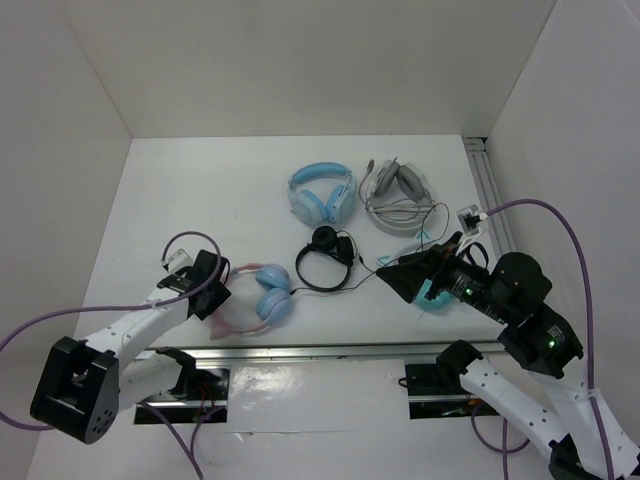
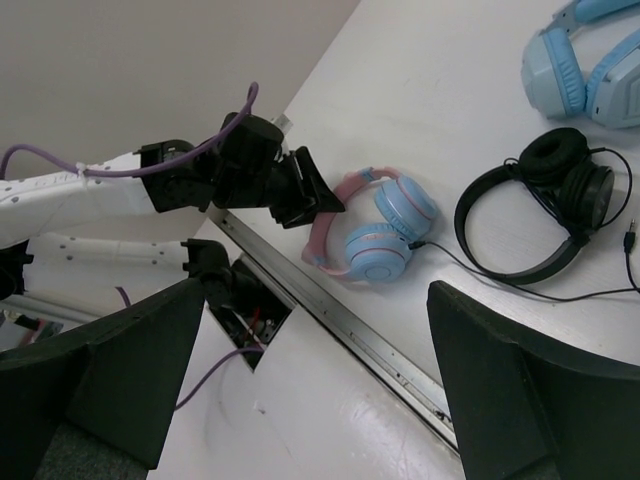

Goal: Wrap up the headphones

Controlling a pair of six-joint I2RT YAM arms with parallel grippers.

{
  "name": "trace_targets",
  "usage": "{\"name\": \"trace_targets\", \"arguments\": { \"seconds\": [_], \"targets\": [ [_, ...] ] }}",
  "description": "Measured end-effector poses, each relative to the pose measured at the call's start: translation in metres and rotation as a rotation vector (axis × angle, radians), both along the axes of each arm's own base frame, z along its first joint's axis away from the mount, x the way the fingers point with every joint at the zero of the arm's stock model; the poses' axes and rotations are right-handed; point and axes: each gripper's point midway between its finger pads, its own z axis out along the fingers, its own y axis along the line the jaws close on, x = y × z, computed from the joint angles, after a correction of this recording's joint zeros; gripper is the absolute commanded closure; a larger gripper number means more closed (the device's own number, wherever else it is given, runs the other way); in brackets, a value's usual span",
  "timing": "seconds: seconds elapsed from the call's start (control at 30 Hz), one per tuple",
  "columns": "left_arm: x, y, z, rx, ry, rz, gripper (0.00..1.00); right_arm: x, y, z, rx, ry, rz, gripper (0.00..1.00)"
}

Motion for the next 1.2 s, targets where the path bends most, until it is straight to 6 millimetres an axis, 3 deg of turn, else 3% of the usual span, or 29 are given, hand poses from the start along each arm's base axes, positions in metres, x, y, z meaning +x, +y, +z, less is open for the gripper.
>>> {"name": "trace_targets", "arguments": {
  "seconds": [0.23,0.43,0.47,0.5,0.53,0.83,0.97,1.2],
  "targets": [
    [-0.008,-0.005,-0.001,0.030,0.044,0.000,0.63,-0.001,-0.002,0.005,0.011,-0.011,-0.010,0.00],
    [-0.014,-0.010,-0.003,0.041,0.080,-0.013,0.74,-0.002,-0.004,0.012,0.022,-0.024,-0.015,0.00],
    [-0.015,-0.010,-0.003,0.044,0.086,-0.014,0.81,-0.003,-0.005,0.014,0.024,-0.028,-0.015,0.00],
    [-0.015,-0.010,-0.003,0.046,0.089,-0.015,0.94,-0.004,-0.005,0.015,0.027,-0.031,-0.016,0.00],
    [-0.015,-0.012,-0.003,0.047,0.090,-0.016,0.98,-0.004,-0.006,0.018,0.030,-0.036,-0.017,0.00],
    [-0.032,-0.027,0.002,0.073,0.171,-0.074,1.00,-0.008,-0.009,0.030,0.047,-0.062,-0.022,0.00],
    [-0.040,-0.038,0.030,0.084,0.169,-0.121,1.00,-0.008,-0.009,0.030,0.048,-0.061,-0.022,0.00],
    [-0.054,-0.039,0.114,0.006,0.005,-0.199,1.00,-0.005,-0.008,0.030,0.054,-0.070,-0.026,0.00]
  ]
}}
